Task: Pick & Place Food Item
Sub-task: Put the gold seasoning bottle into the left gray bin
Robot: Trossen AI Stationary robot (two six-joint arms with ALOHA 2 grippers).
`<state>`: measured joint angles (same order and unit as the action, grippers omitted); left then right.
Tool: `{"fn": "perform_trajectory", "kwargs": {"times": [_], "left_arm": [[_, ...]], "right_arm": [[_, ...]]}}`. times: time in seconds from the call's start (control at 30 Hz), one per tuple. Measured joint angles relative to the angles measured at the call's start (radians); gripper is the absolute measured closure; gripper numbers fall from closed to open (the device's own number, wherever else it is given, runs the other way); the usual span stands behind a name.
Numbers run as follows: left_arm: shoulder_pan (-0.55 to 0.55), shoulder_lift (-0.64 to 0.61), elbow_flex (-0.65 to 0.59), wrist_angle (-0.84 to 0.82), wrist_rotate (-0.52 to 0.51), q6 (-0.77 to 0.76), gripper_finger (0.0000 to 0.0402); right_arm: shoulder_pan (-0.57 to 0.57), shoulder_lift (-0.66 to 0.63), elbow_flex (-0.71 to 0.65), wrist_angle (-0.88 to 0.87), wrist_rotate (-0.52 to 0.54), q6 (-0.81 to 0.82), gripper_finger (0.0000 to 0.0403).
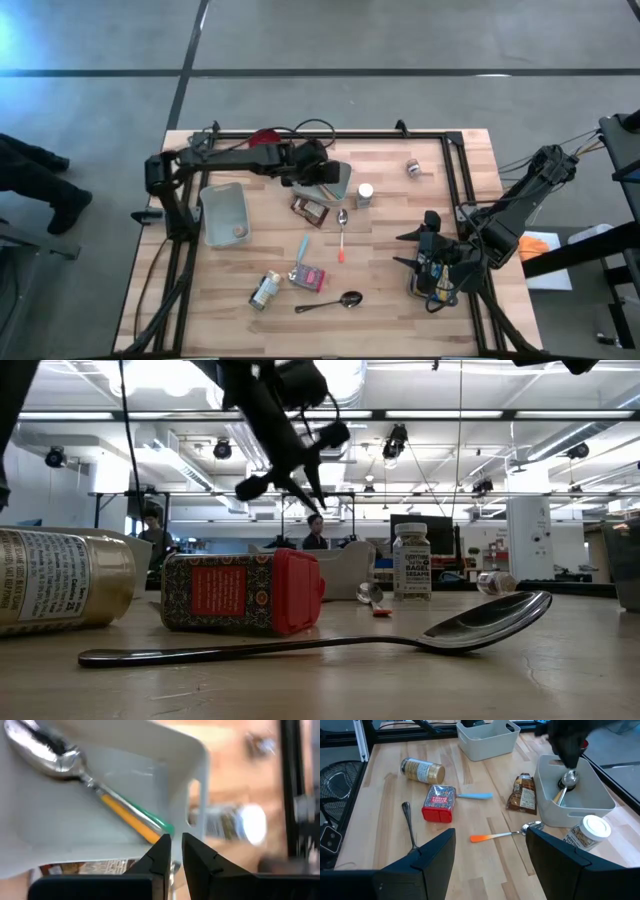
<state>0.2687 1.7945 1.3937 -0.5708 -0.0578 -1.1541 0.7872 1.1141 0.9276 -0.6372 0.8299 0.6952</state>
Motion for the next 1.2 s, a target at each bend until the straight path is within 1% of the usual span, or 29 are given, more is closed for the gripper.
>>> {"fn": "perform_trajectory", "kwargs": {"times": [0.07,0.3,0.53,0.67,0.8,0.87,0.93,1.0,1.2], "left_arm": [[-0.02,-0.028,0.0,-0.03,0.007,0.095,0.035],[-0.132,-0.095,-0.011,-0.197,0.011,0.259,0.035],[-0.253,-0.101,-0.012,-0.248,0.007,0.273,0.035],[-0.328,-0.1,-0.012,-0.268,0.007,0.313,0.035],[-0.404,-0.099,-0.012,-0.29,-0.022,0.312,0.0349],[-0.433,-0.099,-0.012,-0.3,-0.029,0.287,0.0342],[-0.457,-0.099,-0.012,-0.313,-0.035,0.25,0.0325],[-0.476,-0.099,-0.012,-0.32,-0.039,0.21,0.0296],[-0.507,-0.099,-0.012,-0.335,-0.025,0.09,0.0176]], "right_arm": [[0.0,0.0,0.0,0.0,0.0,0.0,0.0161],[0.0,0.0,0.0,0.001,0.0,0.0,0.0161],[0.0,0.0,0.0,0.0,0.001,0.0,0.0161],[0.0,0.0,0.0,0.0,0.001,0.0,0.0161],[0.0,0.0,0.0,0.0,0.0,0.0,0.0161],[0.0,0.0,0.0,0.0,0.001,0.0,0.0161],[0.0,0.0,0.0,0.0,0.001,0.0,0.0161],[0.0,0.0,0.0,0.0,0.001,0.0,0.0161],[0.0,0.0,0.0,0.0,0.001,0.0,0.0161]]}}
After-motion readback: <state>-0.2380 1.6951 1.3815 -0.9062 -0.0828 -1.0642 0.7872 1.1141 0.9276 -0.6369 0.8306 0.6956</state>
